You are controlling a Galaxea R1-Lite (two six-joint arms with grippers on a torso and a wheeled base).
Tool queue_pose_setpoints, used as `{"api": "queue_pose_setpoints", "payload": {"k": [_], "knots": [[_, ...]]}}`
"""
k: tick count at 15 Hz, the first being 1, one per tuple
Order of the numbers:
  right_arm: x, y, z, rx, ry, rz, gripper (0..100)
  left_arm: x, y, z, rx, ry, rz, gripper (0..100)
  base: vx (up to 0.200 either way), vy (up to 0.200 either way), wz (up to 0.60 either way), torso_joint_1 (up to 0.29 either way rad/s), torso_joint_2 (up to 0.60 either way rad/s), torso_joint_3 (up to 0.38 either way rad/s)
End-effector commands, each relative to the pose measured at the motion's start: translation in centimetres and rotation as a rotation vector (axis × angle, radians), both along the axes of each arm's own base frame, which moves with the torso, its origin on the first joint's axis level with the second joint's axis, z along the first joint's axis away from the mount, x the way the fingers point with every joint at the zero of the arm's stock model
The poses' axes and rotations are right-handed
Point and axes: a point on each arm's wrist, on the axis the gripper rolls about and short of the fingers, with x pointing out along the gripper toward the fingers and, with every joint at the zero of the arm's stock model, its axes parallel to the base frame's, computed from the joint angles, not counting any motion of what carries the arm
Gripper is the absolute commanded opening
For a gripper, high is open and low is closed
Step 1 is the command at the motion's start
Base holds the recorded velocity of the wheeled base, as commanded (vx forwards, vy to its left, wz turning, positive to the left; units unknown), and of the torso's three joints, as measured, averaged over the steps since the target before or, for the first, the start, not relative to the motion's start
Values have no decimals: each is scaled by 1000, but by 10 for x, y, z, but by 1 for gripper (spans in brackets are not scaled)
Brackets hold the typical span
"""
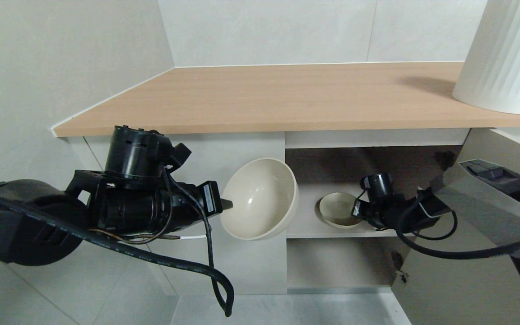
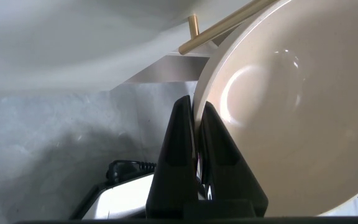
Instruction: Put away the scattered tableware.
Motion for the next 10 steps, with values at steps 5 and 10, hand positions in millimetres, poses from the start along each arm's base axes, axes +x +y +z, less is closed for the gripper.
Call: {"api": "queue_pose_setpoints", "payload": {"k": [5,10], "knots": [[7,-1,-6,-7,-8,-20,0,1,0,0,0,1,0,0,0,0,0,0,0,0],[6,-2,-2,-3,-13,-20,100,1,0,0,0,1,0,0,0,0,0,0,0,0]]}}
